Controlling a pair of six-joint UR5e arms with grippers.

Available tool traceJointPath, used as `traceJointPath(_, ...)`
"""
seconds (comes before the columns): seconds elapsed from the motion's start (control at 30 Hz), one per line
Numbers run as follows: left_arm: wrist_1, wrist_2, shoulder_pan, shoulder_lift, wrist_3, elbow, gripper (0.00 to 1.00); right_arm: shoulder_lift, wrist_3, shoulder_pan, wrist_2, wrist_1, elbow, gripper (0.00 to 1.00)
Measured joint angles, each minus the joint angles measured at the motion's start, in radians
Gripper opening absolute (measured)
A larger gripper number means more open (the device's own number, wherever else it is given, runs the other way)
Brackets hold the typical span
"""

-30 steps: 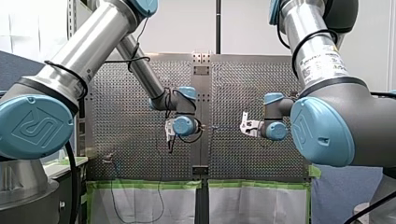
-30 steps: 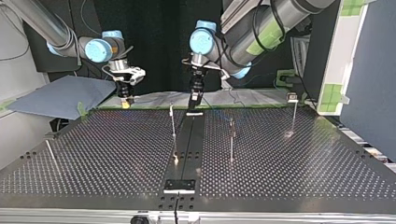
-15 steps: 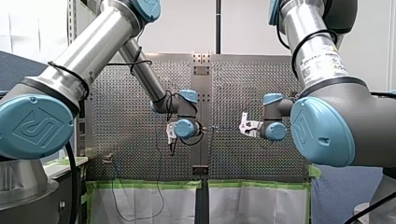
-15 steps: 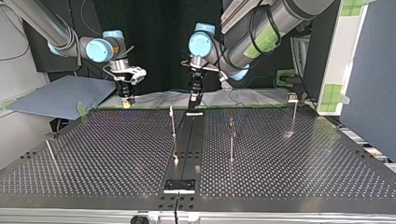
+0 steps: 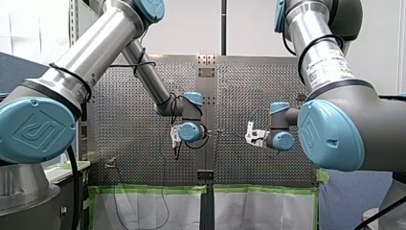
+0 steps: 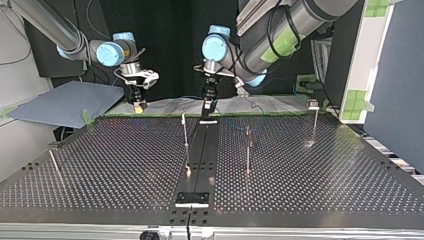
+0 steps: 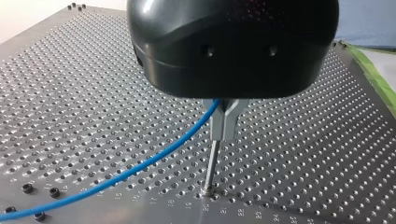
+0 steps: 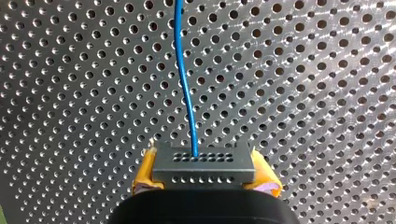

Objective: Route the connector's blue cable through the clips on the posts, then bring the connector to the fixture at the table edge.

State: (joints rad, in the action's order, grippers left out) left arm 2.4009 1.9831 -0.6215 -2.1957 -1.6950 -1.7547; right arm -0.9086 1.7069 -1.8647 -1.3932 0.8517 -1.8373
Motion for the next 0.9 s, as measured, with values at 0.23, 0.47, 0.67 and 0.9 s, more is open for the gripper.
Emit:
traceJointPath(0.23, -0.006, 0.000, 0.001, -0.001, 0.001, 0.005, 0.00, 0.001, 0.009, 0.004, 0.001, 0.013, 0.004, 0.02)
traceJointPath(0.47, -0.005, -0.001, 0.002, -0.005, 0.000, 0.026, 0.00, 0.001, 0.018, 0.008, 0.003, 0.027, 0.015, 0.02)
traceJointPath(0.67, 0.005, 0.001, 0.004, -0.032, -0.005, 0.041, 0.00, 0.001, 0.019, 0.008, 0.003, 0.026, 0.017, 0.02)
traceJointPath(0.9, 0.007, 0.002, 0.008, -0.038, -0.010, 0.055, 0.00, 0.001, 0.019, 0.011, 0.003, 0.027, 0.020, 0.02)
